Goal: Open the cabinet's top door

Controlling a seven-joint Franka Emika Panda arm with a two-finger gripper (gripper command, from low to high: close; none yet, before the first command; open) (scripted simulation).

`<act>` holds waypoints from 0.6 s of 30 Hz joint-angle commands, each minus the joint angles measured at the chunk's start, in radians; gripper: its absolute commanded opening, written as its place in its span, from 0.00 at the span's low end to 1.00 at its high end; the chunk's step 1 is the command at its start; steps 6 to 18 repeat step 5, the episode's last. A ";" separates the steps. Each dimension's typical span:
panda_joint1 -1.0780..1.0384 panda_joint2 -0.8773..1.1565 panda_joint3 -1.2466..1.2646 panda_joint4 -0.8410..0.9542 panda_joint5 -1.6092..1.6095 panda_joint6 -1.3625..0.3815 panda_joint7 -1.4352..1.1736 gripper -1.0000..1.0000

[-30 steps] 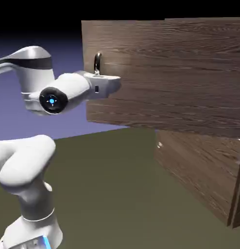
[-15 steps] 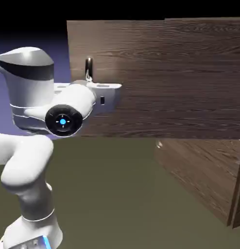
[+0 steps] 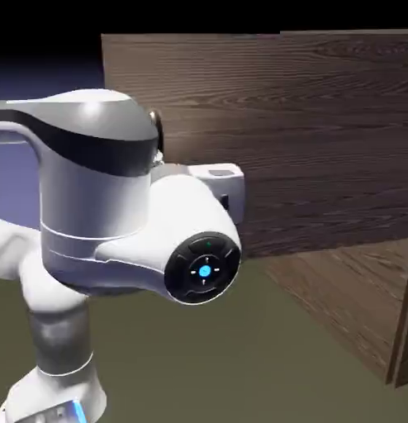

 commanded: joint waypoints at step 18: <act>0.181 0.008 -0.132 0.154 -0.039 -0.084 0.016 0.00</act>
